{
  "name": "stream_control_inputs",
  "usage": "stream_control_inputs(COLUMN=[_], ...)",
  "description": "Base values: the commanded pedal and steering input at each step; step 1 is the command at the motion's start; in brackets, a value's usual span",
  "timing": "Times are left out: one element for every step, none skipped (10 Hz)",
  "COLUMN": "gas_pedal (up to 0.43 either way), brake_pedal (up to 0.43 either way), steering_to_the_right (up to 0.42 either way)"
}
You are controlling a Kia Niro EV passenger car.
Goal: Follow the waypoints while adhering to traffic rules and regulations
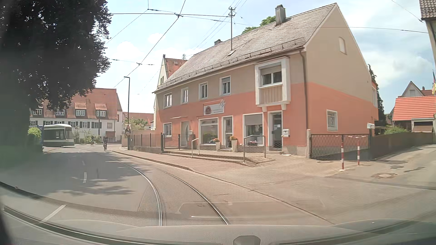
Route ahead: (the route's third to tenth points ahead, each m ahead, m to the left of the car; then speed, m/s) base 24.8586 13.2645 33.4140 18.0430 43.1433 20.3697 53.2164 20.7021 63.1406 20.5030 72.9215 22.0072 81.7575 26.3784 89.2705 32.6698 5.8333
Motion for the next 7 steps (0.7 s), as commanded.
stream_control_inputs(gas_pedal=[0.157, 0.157, 0.157, 0.177, 0.177, 0.177, 0.177], brake_pedal=[0.000, 0.000, 0.000, 0.000, 0.000, 0.000, 0.000], steering_to_the_right=[-0.221, -0.221, -0.218, -0.212, -0.205, -0.198, -0.194])
